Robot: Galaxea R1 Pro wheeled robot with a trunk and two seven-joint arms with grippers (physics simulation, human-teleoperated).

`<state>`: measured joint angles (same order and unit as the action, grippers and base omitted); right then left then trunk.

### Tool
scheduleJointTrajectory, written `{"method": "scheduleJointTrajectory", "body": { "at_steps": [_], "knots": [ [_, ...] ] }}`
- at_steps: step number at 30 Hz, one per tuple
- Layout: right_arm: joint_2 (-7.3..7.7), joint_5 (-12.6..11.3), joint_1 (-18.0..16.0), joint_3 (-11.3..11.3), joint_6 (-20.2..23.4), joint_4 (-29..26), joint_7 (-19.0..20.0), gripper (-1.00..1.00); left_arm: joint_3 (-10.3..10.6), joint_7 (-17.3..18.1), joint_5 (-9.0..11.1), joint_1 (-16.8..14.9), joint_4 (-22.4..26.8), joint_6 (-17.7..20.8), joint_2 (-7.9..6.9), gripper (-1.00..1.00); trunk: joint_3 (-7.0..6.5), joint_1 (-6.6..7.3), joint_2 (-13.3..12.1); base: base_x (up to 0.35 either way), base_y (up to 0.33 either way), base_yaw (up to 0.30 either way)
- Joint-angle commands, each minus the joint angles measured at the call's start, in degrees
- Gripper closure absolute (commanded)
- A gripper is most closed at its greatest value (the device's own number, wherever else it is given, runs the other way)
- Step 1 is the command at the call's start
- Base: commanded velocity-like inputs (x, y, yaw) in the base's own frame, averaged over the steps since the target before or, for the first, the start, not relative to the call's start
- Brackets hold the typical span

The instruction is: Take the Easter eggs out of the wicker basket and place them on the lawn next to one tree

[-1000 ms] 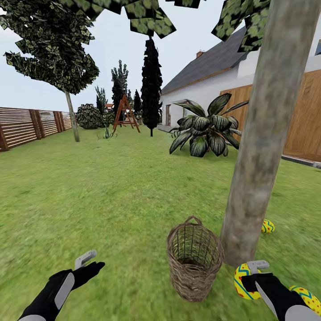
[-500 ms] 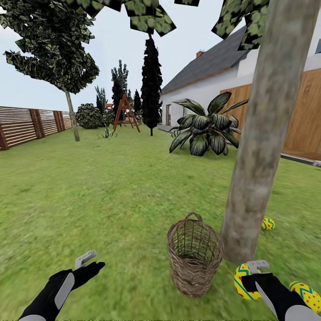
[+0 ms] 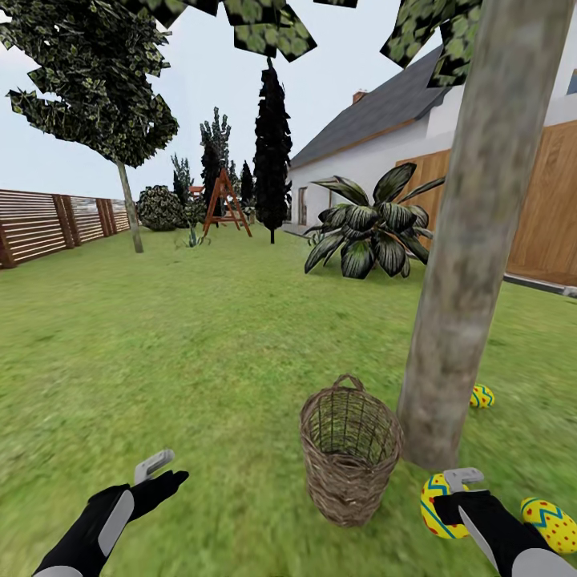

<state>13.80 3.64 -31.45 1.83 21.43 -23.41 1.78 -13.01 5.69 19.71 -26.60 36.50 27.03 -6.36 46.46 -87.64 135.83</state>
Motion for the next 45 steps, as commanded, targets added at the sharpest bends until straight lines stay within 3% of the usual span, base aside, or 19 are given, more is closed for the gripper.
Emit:
{"method": "scheduleJointTrajectory", "body": {
  "at_steps": [1,18,21,38,45],
  "knots": [
    [0.00,0.4,0.0,0.2,0.4,-0.1,0.2,1.00,-0.2,0.2,0.2,0.0,0.1,0.4,0.03,-1.00,0.25,-0.21,0.4,0.000,0.000,0.000],
    [-0.26,0.4,0.0,0.2,0.4,-0.1,0.2,1.00,-0.2,0.1,0.2,0.0,0.1,0.4,-0.05,-1.00,3.30,-3.95,7.3,0.000,0.000,0.000],
    [-0.31,0.4,0.0,0.2,0.4,-0.1,0.2,1.00,-0.3,0.2,0.2,0.0,0.1,0.4,-0.06,-1.00,3.95,-4.10,7.4,0.000,0.000,0.000],
    [-0.61,0.4,0.0,0.2,0.3,-0.1,0.2,1.00,-0.2,0.2,0.2,0.0,0.1,0.4,0.03,-1.00,3.95,-4.10,7.4,0.183,-0.043,0.000],
    [-0.61,0.4,0.0,0.2,0.3,-0.1,0.2,1.00,-0.2,0.2,0.2,0.0,0.1,0.4,-0.04,-1.00,3.95,-4.10,7.4,0.081,-0.302,0.000]
  ]
}}
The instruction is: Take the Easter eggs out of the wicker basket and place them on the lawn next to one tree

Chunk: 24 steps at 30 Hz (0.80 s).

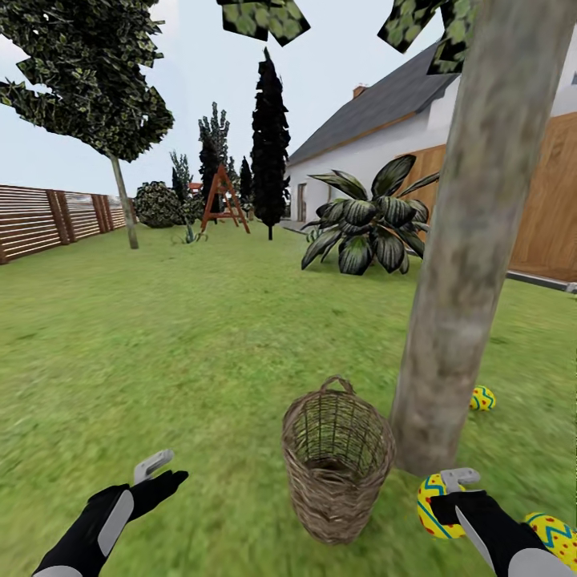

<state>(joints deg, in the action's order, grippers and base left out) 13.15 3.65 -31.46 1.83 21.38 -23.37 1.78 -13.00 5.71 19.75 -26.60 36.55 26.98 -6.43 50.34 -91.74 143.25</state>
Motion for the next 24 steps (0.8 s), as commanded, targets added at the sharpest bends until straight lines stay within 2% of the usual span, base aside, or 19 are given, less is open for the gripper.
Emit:
{"method": "scheduleJointTrajectory", "body": {
  "at_steps": [1,4,14,21,24],
  "knots": [
    [0.03,0.4,0.0,0.2,0.3,-0.1,0.2,1.00,-0.2,0.2,0.1,0.0,0.1,0.4,0.03,-1.00,0.07,0.00,0.0,0.169,-0.311,0.000],
    [0.03,0.4,0.0,0.2,0.3,-0.1,0.2,1.00,-0.3,0.2,0.2,0.0,0.1,0.4,0.01,-1.00,0.07,0.00,0.0,0.122,-0.162,0.000],
    [-0.49,0.6,0.0,0.3,0.2,0.7,0.1,1.00,-0.3,0.2,0.2,0.0,0.1,0.4,0.01,-1.00,0.07,0.00,0.0,0.304,0.044,0.000],
    [-0.48,0.6,0.0,0.3,0.2,0.7,0.1,1.00,-0.3,0.3,0.2,0.0,0.1,0.4,-0.04,-1.00,0.07,0.00,0.0,0.027,0.000,0.000],
    [-0.49,0.6,0.0,0.3,0.2,0.7,0.1,1.00,-0.3,0.2,0.2,0.0,0.1,0.4,0.00,-1.00,0.73,-0.08,0.1,0.000,0.000,0.000]
  ]
}}
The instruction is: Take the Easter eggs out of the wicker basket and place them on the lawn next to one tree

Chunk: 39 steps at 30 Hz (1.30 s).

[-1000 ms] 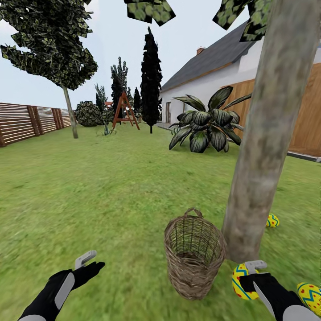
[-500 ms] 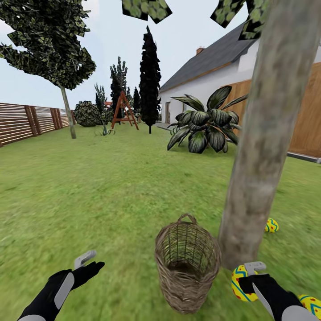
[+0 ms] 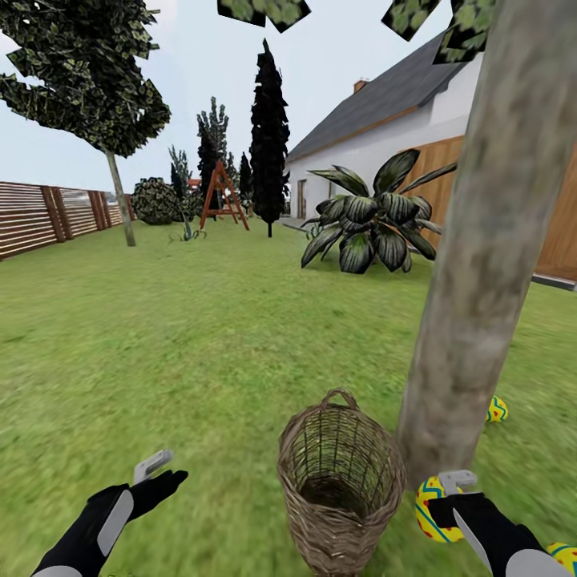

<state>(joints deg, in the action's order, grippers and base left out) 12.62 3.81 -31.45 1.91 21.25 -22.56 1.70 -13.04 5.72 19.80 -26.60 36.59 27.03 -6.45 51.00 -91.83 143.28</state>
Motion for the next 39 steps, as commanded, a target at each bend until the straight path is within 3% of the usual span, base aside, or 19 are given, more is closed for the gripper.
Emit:
{"method": "scheduleJointTrajectory", "body": {
  "at_steps": [1,39],
  "knots": [
    [0.04,0.4,0.0,0.2,0.4,-0.1,0.1,1.00,-0.2,0.2,0.2,0.0,0.0,0.4,0.01,-1.00,0.29,-0.01,0.0,0.000,0.000,0.000],
    [0.13,0.0,0.0,0.1,0.5,-0.1,0.2,1.00,-0.2,0.2,0.2,0.0,0.1,0.4,-0.05,-1.00,8.71,-0.99,0.6,0.000,0.000,0.000]
  ]
}}
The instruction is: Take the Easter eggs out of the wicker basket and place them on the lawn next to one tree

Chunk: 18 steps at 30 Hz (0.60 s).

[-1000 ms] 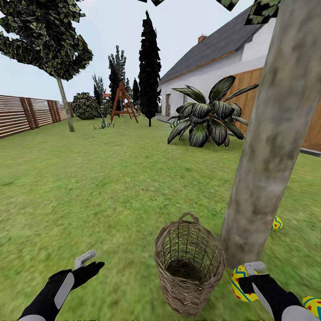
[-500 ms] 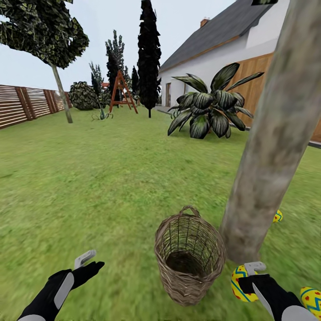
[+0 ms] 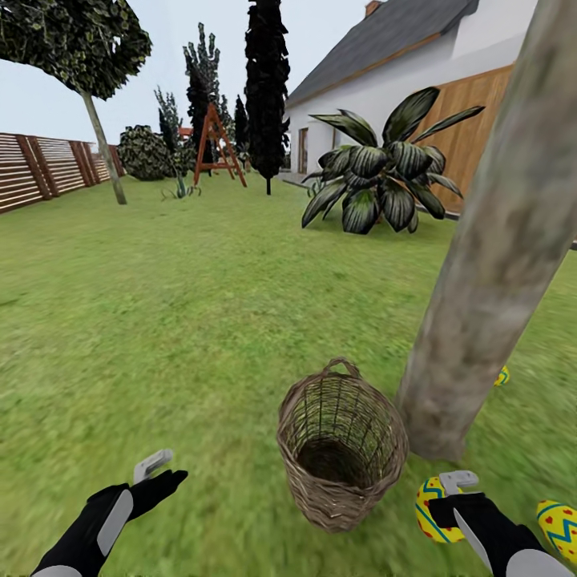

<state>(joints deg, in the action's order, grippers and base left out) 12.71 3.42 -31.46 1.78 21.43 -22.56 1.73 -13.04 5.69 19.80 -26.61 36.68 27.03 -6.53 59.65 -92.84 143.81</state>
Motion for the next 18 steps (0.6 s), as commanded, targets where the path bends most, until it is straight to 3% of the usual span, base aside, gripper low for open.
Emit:
{"method": "scheduleJointTrajectory", "body": {
  "at_steps": [1,18],
  "knots": [
    [0.04,0.4,0.0,0.2,0.4,-0.1,0.1,1.00,-0.2,0.2,0.2,0.0,0.1,0.4,0.03,-1.00,0.28,-0.01,0.0,0.000,0.000,0.000],
    [0.02,0.5,0.0,0.2,0.4,-0.1,0.2,1.00,-0.2,0.3,0.2,0.0,0.4,0.4,-0.06,-1.00,4.05,-0.45,0.3,0.000,0.000,0.000]
  ]
}}
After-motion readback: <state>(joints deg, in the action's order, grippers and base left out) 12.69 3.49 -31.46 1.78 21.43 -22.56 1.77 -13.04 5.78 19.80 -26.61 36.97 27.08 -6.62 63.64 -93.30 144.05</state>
